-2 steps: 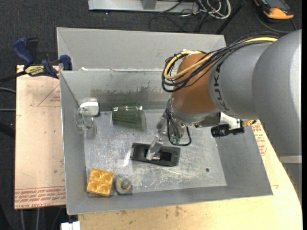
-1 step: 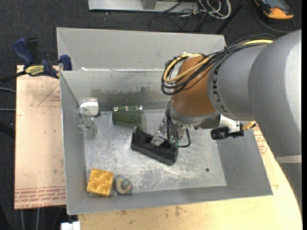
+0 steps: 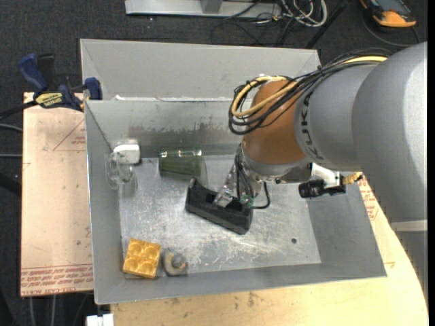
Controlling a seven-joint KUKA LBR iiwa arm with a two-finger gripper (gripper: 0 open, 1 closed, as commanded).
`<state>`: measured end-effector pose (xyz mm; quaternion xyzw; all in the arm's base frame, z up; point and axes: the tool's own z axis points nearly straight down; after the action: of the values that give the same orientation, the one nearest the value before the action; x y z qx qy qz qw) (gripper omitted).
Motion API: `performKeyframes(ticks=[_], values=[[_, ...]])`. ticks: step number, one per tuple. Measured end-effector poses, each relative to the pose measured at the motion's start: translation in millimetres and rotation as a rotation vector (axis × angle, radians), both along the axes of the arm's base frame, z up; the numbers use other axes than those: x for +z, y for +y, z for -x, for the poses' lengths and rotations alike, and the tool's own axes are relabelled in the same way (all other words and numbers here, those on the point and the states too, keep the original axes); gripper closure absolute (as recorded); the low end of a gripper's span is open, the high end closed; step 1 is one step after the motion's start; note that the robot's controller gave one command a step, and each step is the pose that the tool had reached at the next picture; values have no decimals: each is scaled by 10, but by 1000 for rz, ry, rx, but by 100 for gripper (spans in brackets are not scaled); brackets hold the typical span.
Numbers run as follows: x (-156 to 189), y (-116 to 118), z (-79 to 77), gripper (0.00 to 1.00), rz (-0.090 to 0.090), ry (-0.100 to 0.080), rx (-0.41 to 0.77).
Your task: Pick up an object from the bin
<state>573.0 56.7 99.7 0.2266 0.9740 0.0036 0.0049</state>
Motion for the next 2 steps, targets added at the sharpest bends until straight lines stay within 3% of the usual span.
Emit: performKeyframes(ticks=[2], values=[[201,38,45,100,5,17,27]])
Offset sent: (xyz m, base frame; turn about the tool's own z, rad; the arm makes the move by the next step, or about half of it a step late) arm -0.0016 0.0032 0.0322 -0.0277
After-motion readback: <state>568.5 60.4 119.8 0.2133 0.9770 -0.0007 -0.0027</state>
